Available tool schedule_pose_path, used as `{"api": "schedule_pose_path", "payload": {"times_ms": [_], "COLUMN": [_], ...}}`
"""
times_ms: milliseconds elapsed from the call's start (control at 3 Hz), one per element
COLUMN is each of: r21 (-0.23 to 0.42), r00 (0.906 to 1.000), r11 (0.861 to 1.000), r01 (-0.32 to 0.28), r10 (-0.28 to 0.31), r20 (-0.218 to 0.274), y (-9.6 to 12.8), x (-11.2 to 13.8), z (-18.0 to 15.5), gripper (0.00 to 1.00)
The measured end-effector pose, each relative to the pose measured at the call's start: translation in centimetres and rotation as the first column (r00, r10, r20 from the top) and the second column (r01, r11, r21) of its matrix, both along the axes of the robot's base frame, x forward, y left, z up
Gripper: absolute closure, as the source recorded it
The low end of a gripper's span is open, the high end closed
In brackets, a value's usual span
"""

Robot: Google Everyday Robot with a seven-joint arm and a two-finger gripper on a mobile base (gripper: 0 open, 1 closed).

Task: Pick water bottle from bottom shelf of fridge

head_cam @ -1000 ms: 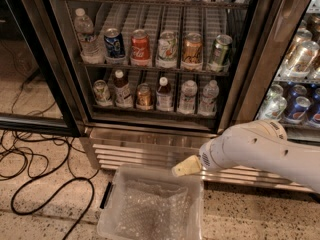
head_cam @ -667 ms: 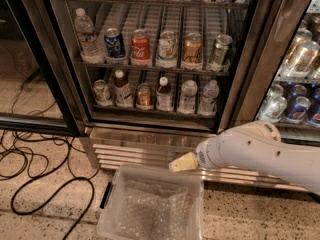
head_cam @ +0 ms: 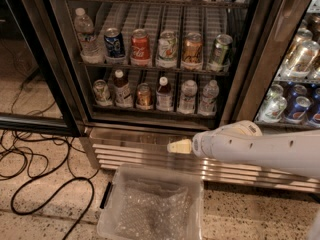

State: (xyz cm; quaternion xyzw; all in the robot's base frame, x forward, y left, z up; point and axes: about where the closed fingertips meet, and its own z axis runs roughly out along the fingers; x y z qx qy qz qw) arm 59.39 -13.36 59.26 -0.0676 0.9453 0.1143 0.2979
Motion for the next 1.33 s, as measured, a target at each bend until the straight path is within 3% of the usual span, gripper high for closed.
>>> {"api": "schedule_pose_path", "payload": {"times_ms": [333,667,1000,1333], "r21": [0.022,0.022,0.060,0.120], "r00": [0.9990,0.9991,0.9982,0.9870], "r11": [0.999,0.999,0.998,0.992], "r01": [0.044,0.043,0.034,0.048], "r10": [-0.044,-0.043,-0.037,-0.065], "r20": [-0.002,-0.002,0.047,0.147], "y": [-0.3,-0.3,0.6,1.5], "x": [0.3,0.3,1.6,5.1], "z": [0.1,0.1,0.0,1.4], "gripper": [0.00,0.00,0.00,0.00]}}
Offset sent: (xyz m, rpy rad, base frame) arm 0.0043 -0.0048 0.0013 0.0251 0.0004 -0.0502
